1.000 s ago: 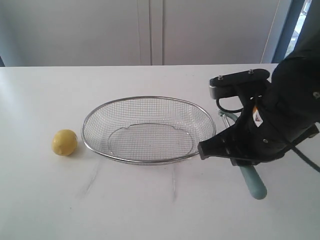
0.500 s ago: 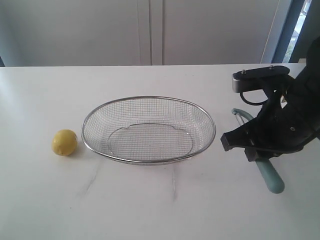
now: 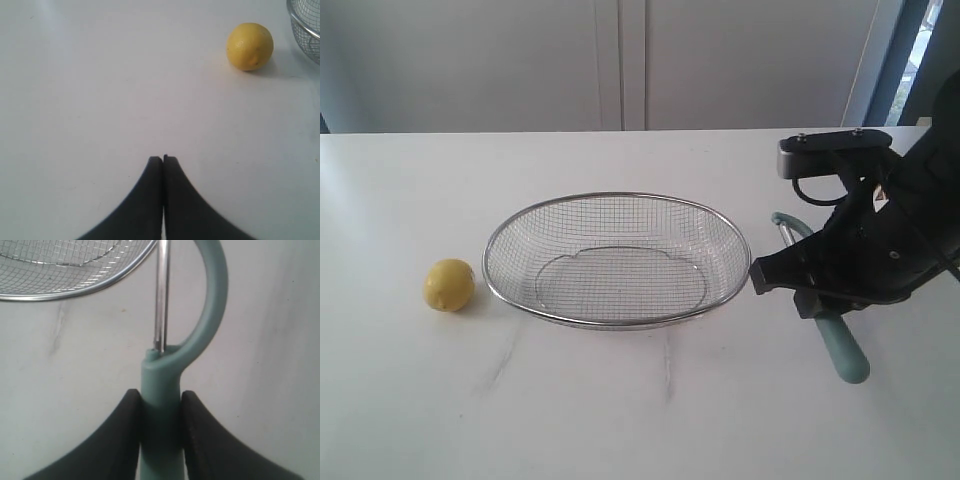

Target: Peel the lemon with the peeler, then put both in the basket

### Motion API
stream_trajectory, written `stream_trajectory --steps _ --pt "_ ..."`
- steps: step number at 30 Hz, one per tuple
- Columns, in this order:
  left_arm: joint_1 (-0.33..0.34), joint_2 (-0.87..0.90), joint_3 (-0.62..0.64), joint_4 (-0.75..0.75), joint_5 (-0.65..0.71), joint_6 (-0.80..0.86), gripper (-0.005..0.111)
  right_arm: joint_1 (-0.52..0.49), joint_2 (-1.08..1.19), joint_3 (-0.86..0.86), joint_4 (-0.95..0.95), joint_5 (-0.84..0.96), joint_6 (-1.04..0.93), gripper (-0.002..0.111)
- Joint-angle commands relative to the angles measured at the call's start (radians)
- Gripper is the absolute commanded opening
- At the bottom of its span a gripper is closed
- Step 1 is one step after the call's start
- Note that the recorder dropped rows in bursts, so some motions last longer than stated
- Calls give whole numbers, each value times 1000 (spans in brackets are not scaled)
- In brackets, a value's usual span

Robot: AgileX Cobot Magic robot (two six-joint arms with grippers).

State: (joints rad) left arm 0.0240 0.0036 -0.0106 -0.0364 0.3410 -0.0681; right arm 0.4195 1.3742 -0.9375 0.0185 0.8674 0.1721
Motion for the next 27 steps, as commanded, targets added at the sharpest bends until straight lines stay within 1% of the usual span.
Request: stream_trajectory --steps 1,9,17,24,27 --pt "3 -4 11 15 -1 3 0 -7 -8 -8 1 -19 -14 0" --pt "3 -4 11 15 -53 3 0 -7 -8 -8 40 -31 -18 0" --pt "3 -4 11 15 -215 3 0 -7 -8 -8 53 -35 -18 0" --pt "3 -4 11 15 -409 3 0 -7 -8 -8 56 -35 -18 0" --pt "3 -4 11 15 -464 3 0 -7 -8 -8 55 -38 -18 0"
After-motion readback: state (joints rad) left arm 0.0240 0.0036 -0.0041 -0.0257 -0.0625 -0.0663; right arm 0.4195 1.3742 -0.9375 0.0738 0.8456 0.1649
